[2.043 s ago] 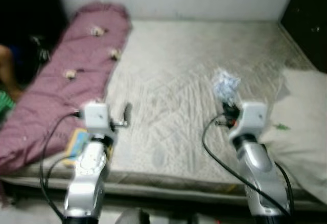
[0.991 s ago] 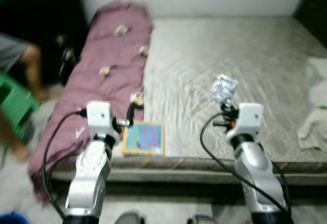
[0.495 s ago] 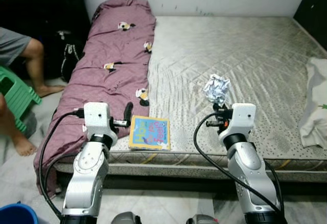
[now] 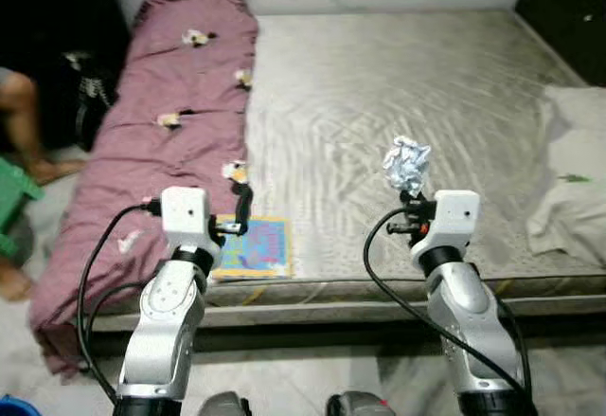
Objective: Clean up the room
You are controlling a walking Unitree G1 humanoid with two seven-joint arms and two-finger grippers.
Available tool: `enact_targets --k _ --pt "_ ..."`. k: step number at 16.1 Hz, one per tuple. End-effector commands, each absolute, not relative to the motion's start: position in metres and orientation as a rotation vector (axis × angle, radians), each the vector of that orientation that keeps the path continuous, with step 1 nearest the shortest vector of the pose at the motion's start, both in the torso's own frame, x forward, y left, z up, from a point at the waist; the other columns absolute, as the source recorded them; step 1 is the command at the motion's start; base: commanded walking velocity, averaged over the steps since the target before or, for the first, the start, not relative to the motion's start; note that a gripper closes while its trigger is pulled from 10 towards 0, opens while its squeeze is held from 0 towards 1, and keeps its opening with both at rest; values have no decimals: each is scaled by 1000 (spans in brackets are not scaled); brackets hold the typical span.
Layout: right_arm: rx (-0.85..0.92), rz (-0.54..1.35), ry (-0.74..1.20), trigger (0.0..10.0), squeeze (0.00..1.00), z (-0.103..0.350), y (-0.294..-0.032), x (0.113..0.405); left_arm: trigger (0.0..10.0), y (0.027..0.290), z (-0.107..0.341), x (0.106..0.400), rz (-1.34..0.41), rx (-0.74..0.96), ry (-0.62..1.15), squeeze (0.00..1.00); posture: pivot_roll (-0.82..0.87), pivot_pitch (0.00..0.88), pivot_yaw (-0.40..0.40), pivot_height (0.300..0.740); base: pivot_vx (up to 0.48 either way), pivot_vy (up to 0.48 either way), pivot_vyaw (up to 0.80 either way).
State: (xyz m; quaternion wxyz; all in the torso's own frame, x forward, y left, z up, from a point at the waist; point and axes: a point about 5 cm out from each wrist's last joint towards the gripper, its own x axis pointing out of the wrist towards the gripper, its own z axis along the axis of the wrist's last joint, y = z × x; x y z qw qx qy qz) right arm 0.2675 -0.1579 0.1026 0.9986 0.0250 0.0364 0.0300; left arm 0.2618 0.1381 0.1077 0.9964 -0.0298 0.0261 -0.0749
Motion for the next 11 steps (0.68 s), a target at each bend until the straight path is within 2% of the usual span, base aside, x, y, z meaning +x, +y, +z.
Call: enact_targets --k 1,3,11 --pt "58 73 69 10000 0 104 -155 269 10000 142 111 261 -144 -54 35 0 -8 0 15 740 0 0 0" --pt "56 75 70 10000 0 104 -155 269 10000 142 112 261 -156 -59 30 0 -8 0 14 740 0 0 0" --pt "51 76 74 10000 0 103 -154 269 10000 141 112 258 -173 -66 25 0 -8 0 14 740 349 0 0"
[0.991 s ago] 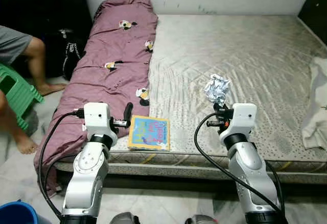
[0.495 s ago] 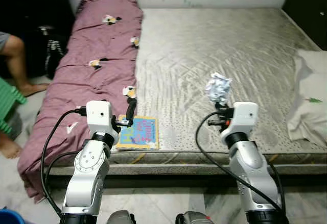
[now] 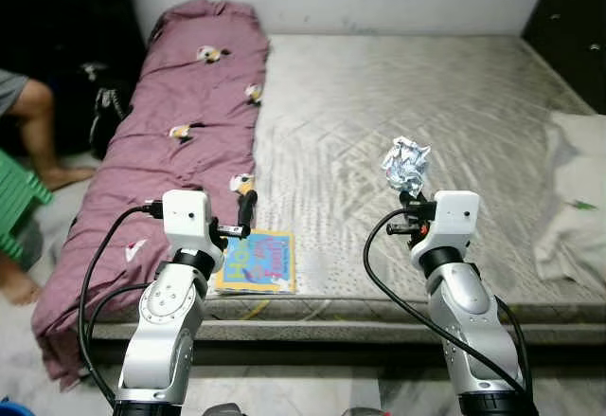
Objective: Clean up the room
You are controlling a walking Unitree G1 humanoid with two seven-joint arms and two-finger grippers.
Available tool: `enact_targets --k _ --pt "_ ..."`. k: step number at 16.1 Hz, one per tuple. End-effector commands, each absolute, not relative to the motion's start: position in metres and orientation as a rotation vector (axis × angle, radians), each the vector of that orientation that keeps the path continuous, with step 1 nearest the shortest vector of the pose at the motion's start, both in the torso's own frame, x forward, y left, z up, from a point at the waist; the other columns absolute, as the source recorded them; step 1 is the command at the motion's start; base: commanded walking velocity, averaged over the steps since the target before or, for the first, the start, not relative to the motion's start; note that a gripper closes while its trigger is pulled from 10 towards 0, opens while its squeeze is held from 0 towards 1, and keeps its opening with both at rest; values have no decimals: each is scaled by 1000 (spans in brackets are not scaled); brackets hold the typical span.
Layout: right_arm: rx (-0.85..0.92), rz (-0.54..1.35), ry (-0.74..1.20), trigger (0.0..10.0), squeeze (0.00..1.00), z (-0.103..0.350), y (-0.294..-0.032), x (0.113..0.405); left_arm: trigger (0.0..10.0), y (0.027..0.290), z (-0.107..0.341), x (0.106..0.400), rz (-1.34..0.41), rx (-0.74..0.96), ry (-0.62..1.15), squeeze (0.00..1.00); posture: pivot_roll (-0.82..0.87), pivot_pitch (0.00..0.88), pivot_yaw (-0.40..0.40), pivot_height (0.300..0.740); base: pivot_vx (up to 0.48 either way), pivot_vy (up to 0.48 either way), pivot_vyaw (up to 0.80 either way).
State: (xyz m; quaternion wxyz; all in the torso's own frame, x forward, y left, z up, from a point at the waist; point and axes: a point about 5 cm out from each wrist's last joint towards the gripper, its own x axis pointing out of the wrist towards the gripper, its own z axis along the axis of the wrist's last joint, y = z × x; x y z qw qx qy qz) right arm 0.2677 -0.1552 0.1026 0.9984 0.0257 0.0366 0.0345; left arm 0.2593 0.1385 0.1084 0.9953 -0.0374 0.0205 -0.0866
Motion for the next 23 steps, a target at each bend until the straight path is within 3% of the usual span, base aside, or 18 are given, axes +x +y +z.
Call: enact_targets --k 1,6,15,23 --pt "51 76 75 10000 0 103 -154 269 10000 141 112 258 -174 -66 25 0 -7 0 15 740 337 0 0" --pt "42 80 78 10000 0 103 -153 270 10000 139 112 259 -185 -62 27 0 -9 0 15 740 344 0 0" --pt "32 61 87 10000 0 101 -157 268 10000 141 105 257 -136 -88 80 0 -11 0 13 740 0 0 0" --pt "32 72 89 10000 0 100 -156 269 10000 140 106 258 -131 -94 77 0 -7 0 10 740 0 460 0"
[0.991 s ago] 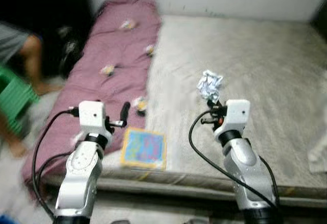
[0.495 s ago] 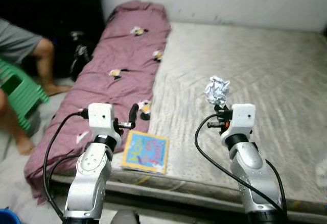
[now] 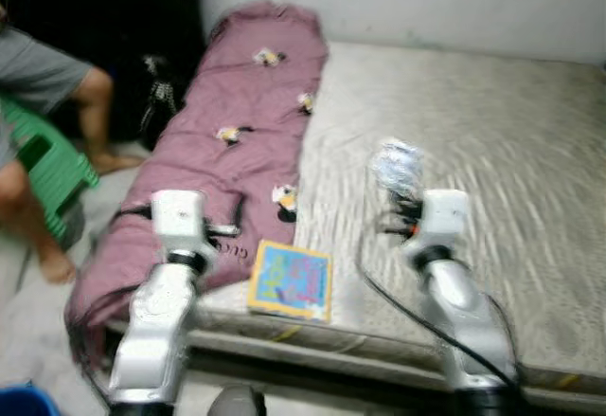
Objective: Clean up the room
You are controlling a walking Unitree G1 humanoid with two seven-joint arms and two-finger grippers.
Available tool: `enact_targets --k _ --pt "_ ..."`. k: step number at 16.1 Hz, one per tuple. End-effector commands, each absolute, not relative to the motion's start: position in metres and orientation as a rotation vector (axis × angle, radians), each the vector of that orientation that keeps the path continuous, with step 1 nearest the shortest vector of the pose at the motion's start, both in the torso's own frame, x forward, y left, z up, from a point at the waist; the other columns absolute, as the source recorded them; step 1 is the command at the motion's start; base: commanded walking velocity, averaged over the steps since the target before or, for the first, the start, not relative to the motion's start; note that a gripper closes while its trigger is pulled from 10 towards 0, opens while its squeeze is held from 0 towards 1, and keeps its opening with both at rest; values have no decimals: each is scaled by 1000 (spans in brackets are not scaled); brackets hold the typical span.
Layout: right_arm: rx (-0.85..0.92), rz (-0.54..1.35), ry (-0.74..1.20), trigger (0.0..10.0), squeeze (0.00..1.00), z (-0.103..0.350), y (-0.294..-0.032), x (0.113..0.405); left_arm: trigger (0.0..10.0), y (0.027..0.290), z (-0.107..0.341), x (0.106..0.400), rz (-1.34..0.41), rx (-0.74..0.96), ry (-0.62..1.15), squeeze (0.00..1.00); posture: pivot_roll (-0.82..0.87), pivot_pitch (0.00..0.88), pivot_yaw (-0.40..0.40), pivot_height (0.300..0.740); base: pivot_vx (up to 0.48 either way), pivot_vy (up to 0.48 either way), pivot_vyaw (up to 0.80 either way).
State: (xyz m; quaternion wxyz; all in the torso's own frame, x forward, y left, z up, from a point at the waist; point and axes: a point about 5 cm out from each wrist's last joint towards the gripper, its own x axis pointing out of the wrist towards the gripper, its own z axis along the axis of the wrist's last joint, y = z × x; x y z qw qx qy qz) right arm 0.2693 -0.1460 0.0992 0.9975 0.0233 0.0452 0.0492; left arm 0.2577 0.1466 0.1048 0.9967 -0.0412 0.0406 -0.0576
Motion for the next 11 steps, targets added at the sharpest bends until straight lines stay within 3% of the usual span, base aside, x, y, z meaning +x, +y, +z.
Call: enact_targets --k 1,11 --pt "33 76 89 10000 0 101 -155 269 10000 140 107 258 -128 -97 80 0 -5 0 9 740 0 480 0" --pt "39 84 81 10000 0 101 -152 272 10000 141 108 261 -115 -72 63 0 0 0 8 740 0 480 0"
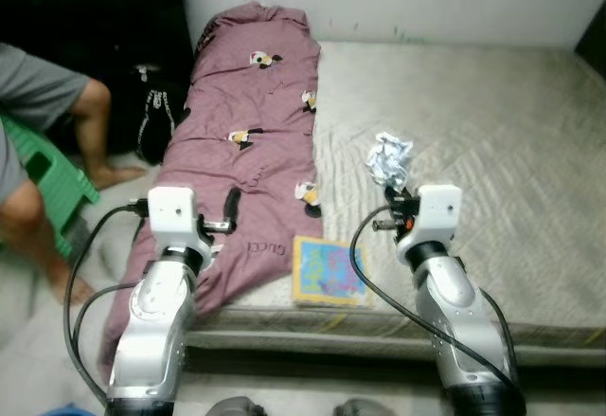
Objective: Clean up the room
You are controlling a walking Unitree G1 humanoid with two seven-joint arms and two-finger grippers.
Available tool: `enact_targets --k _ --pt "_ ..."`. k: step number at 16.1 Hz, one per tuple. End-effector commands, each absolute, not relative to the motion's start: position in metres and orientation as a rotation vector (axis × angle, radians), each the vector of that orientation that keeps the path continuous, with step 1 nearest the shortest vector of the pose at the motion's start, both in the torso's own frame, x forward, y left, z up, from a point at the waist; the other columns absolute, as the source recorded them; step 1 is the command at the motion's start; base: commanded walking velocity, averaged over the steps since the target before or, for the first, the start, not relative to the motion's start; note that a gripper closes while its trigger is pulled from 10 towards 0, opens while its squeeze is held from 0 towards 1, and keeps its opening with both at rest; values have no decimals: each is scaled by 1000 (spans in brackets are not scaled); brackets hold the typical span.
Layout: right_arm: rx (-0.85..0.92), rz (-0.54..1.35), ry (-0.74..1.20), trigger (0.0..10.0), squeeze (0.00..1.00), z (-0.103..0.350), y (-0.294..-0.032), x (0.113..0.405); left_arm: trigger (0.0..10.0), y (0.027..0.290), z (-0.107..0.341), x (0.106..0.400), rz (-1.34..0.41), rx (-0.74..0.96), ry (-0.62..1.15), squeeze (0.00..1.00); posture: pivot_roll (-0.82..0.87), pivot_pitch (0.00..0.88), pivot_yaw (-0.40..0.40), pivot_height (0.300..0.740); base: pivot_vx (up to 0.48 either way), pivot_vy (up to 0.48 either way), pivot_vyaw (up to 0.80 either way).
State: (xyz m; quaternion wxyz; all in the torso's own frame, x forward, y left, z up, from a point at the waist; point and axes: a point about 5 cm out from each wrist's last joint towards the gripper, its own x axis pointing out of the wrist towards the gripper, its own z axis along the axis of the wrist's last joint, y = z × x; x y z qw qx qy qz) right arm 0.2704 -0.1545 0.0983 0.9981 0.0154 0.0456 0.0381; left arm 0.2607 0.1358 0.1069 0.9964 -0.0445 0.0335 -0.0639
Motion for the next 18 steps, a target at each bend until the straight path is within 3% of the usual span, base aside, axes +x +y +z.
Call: enact_targets --k 1,4,8,18 --pt "38 85 81 10000 0 101 -151 272 10000 141 108 261 -115 -72 63 0 0 0 8 740 0 480 0" --pt "51 84 71 10000 0 102 -152 274 10000 141 108 261 -122 -64 59 0 2 0 6 740 0 471 0" --pt "32 102 69 10000 0 102 -150 271 10000 141 108 260 -105 -61 59 0 6 0 0 740 0 0 0" --pt "25 129 59 10000 0 104 -145 274 10000 140 108 258 -119 -42 65 0 5 0 -1 740 0 0 800"
